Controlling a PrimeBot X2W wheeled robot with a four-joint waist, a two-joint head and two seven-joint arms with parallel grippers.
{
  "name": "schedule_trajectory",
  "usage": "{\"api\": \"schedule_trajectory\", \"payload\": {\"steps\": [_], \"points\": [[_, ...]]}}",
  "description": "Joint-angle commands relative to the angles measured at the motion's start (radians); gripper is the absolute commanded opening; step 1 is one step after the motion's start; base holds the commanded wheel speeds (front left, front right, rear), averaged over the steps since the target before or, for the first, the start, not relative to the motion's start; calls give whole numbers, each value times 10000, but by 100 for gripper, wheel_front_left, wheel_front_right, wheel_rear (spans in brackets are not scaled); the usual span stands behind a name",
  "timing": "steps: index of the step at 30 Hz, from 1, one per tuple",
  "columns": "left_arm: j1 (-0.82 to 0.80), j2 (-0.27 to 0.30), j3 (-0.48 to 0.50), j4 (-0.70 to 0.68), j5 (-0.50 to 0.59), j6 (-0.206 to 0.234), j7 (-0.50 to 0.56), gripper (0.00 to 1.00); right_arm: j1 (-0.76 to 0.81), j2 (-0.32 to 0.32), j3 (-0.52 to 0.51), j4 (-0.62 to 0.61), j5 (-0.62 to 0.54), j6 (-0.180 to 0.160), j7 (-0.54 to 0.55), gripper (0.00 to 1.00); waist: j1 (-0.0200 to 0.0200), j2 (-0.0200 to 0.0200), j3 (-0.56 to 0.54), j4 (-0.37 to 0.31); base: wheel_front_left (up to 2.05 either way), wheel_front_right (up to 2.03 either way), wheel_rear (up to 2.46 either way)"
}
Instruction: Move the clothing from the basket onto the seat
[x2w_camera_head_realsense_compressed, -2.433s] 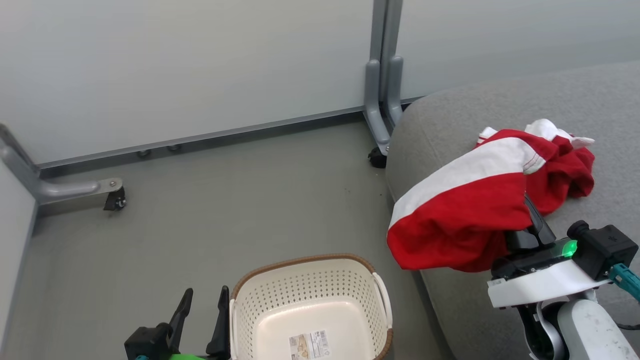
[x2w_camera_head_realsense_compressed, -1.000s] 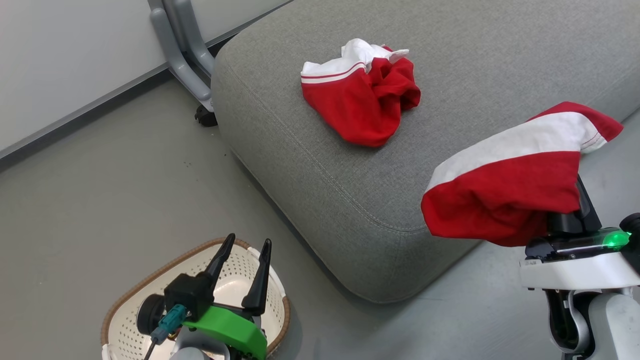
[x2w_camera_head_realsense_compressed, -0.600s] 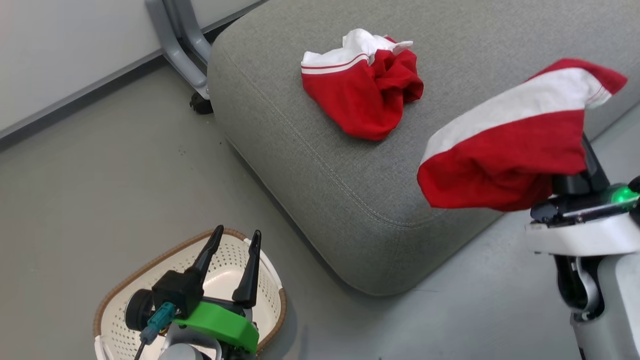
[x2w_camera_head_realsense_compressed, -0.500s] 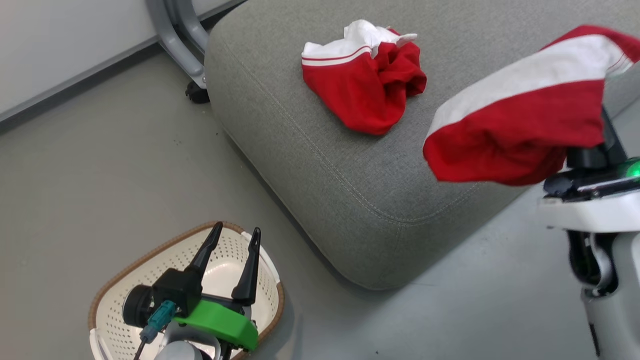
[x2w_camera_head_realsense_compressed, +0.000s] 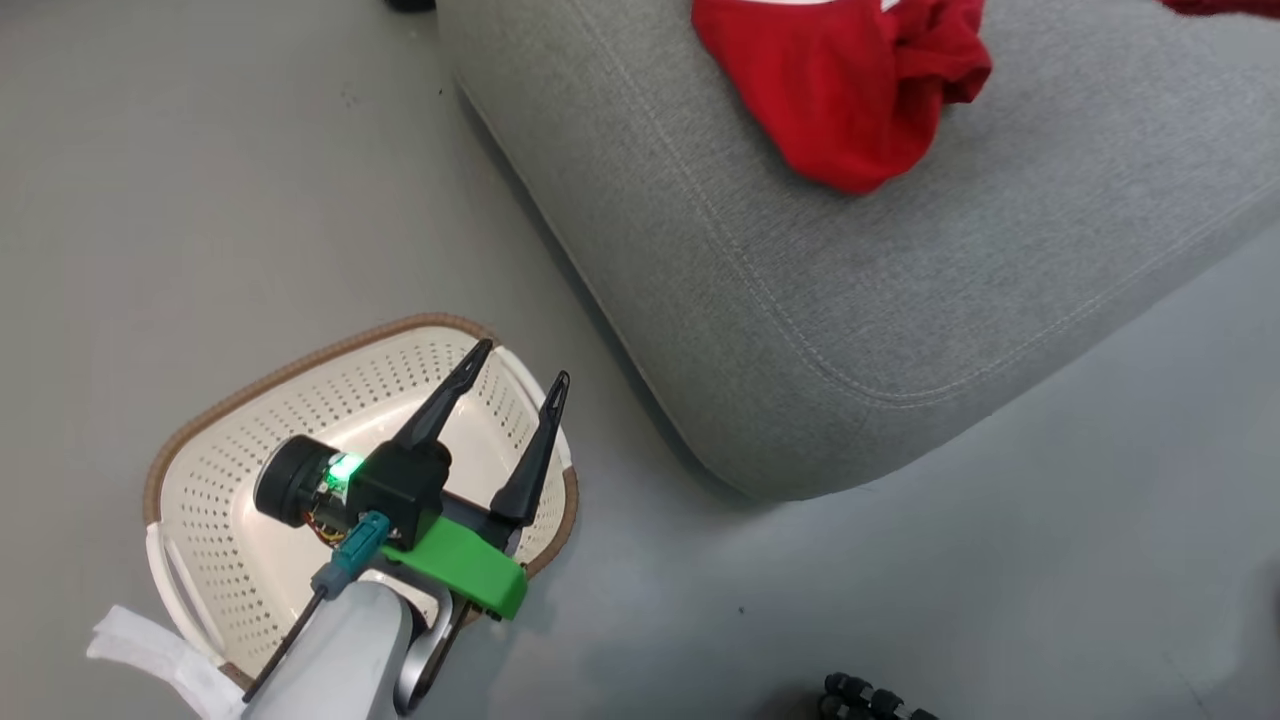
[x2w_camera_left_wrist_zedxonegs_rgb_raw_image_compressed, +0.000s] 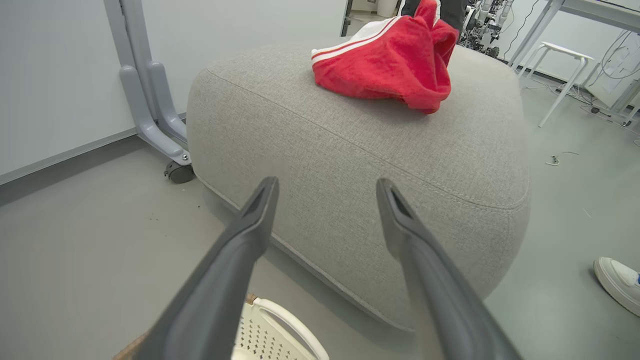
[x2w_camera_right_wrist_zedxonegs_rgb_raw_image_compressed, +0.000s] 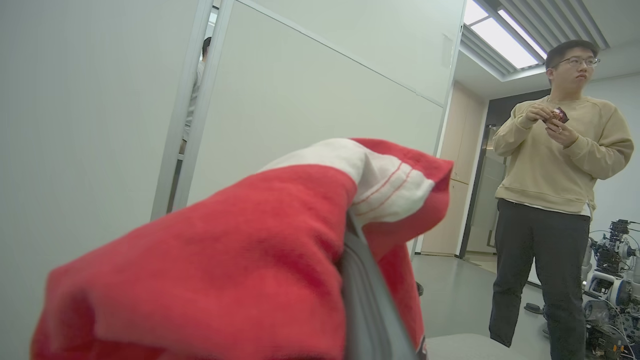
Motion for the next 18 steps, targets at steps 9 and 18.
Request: {"api": "schedule_trajectory", "payload": {"steps": [9, 18], "points": [[-1129, 471, -365, -191, -40, -26, 0, 100, -2074, -383, -105, 2166, -10, -18, -4, 0, -1, -1, 2260, 1655, 0, 0, 0], [-1399, 534, -350, -332, -53, -26, 0, 100, -2805, -74, 434, 4620, -302, -18, -4, 0, -1, -1, 2942, 2067, 0, 0, 0]]}}
